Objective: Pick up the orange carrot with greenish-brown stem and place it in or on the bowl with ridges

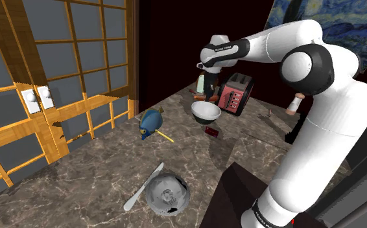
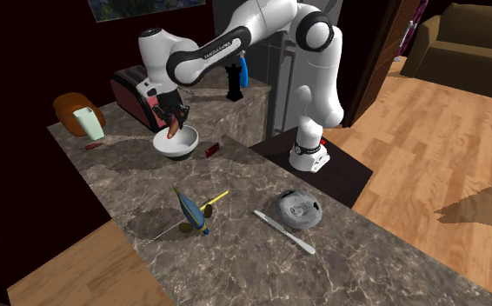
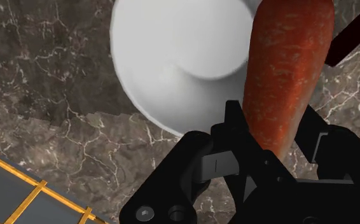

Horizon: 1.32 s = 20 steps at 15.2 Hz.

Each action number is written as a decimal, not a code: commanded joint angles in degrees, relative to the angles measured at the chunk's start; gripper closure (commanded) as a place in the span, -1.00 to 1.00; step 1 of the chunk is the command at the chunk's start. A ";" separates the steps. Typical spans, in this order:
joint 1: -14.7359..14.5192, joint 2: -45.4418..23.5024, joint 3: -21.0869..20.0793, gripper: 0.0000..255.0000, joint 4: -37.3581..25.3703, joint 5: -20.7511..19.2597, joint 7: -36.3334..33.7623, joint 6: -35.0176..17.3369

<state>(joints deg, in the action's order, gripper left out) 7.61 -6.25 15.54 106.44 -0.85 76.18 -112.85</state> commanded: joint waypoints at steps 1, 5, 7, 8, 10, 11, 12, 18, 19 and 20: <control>2.20 -3.29 1.50 1.00 -4.23 1.22 4.11 0.93; 2.29 -4.02 1.39 1.00 -2.05 1.44 4.18 -1.95; 2.32 -4.46 1.36 1.00 -1.04 1.58 4.23 -3.38; 2.34 -4.69 1.35 1.00 -0.55 1.65 4.26 -4.09; 2.38 -5.20 1.31 1.00 0.37 1.82 4.33 -5.50; 2.40 -5.47 1.29 1.00 0.82 1.91 4.37 -6.20; 2.42 -5.75 1.27 1.00 1.25 2.00 4.41 -6.90; 2.48 -6.46 1.21 1.00 2.23 2.25 4.52 -8.57; 2.48 -6.46 1.21 1.00 2.23 2.25 4.52 -8.57; 2.48 -6.46 1.21 1.00 2.23 2.25 4.52 -8.57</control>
<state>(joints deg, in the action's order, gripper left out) 10.09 -12.71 16.74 108.66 1.39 80.70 -121.40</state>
